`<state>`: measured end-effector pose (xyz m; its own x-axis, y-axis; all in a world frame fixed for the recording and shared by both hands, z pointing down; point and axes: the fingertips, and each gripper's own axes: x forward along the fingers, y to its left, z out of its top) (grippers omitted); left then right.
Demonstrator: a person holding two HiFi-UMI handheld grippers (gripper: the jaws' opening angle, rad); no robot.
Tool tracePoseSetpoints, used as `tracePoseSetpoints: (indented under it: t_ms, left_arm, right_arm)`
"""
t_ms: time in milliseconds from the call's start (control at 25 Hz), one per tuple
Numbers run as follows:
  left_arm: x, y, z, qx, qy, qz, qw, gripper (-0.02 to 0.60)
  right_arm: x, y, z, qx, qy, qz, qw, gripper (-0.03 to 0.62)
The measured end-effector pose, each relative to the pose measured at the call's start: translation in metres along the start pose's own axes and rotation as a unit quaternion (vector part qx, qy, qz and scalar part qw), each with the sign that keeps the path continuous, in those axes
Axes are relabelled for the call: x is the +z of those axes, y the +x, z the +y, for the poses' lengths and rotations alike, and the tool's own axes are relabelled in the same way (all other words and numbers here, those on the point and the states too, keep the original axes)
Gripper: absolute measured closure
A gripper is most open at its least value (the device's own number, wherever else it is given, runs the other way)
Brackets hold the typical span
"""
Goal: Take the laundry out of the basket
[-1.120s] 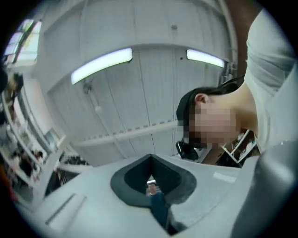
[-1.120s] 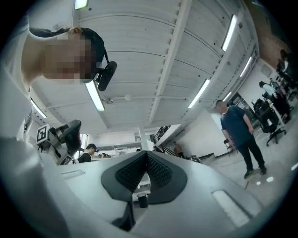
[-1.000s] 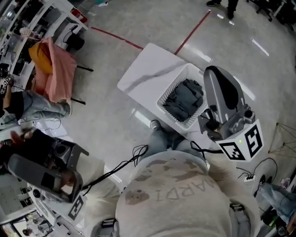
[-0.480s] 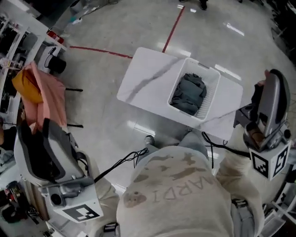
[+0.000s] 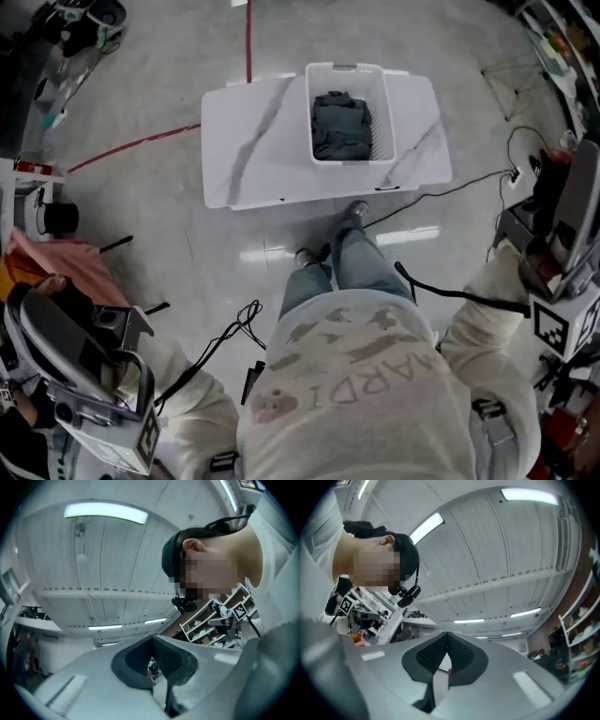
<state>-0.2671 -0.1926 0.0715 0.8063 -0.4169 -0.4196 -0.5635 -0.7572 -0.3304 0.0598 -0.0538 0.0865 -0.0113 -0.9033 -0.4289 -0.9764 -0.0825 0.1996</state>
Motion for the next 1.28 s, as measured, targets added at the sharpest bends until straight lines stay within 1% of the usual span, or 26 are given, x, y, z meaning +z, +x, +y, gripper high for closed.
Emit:
tracePoseSetpoints:
  t_ms: [40,120,240,320,400,520,600,720,800,920,1040,1160,1200,1280]
  left_arm:
    - [-0.008,0.004,0.000,0.001,-0.017,-0.013,0.9998,0.580]
    - [-0.022,0.016,-0.008,-0.001,-0.038,-0.044,0.9983,0.580]
    - [-0.046,0.040,-0.040,-0.035,-0.060,-0.066,0.9954,0.580]
    - [-0.054,0.052,-0.060,-0.057,-0.053,-0.067,0.9947,0.580]
    - [-0.054,0.060,-0.073,-0.072,-0.038,-0.062,0.9947,0.580]
    - [-0.050,0.066,-0.081,-0.091,-0.026,-0.059,0.9937,0.580]
    - [-0.049,0.068,-0.082,-0.098,-0.019,-0.058,0.9933,0.580]
    - [-0.047,0.075,-0.085,-0.103,-0.015,-0.053,0.9932,0.580]
    - [-0.040,0.076,-0.095,-0.106,-0.029,-0.053,0.9925,0.580]
    - [-0.014,0.051,-0.117,-0.086,-0.049,-0.075,0.9923,0.581]
    - [0.017,0.019,-0.152,-0.074,-0.061,-0.086,0.9917,0.580]
    - [0.046,0.001,-0.200,-0.071,-0.077,-0.088,0.9906,0.580]
    - [0.053,-0.004,-0.218,-0.072,-0.086,-0.082,0.9902,0.580]
    - [0.058,-0.014,-0.258,-0.084,-0.113,-0.052,0.9888,0.580]
  right_arm:
    - [0.002,-0.013,-0.002,-0.021,-0.021,0.016,0.999,0.566]
    - [0.006,-0.043,-0.009,-0.065,-0.054,0.039,0.996,0.566]
    - [0.002,-0.092,-0.024,-0.133,-0.080,0.072,0.985,0.566]
    - [0.008,-0.117,-0.026,-0.166,-0.087,0.088,0.978,0.566]
    - [0.022,-0.135,-0.024,-0.194,-0.089,0.094,0.972,0.566]
    - [0.043,-0.152,-0.020,-0.229,-0.087,0.098,0.964,0.566]
    - [0.053,-0.156,-0.018,-0.244,-0.093,0.093,0.961,0.566]
    - [0.061,-0.152,-0.025,-0.246,-0.095,0.081,0.961,0.565]
    - [0.061,-0.156,-0.036,-0.236,-0.091,0.076,0.964,0.566]
    - [0.071,-0.188,-0.040,-0.220,-0.088,0.054,0.970,0.566]
    - [0.088,-0.234,-0.034,-0.202,-0.073,0.042,0.976,0.566]
    - [0.087,-0.277,-0.037,-0.180,-0.026,0.049,0.982,0.566]
    - [0.081,-0.292,-0.037,-0.171,-0.002,0.062,0.983,0.566]
    - [0.064,-0.322,-0.030,-0.147,0.048,0.097,0.983,0.566]
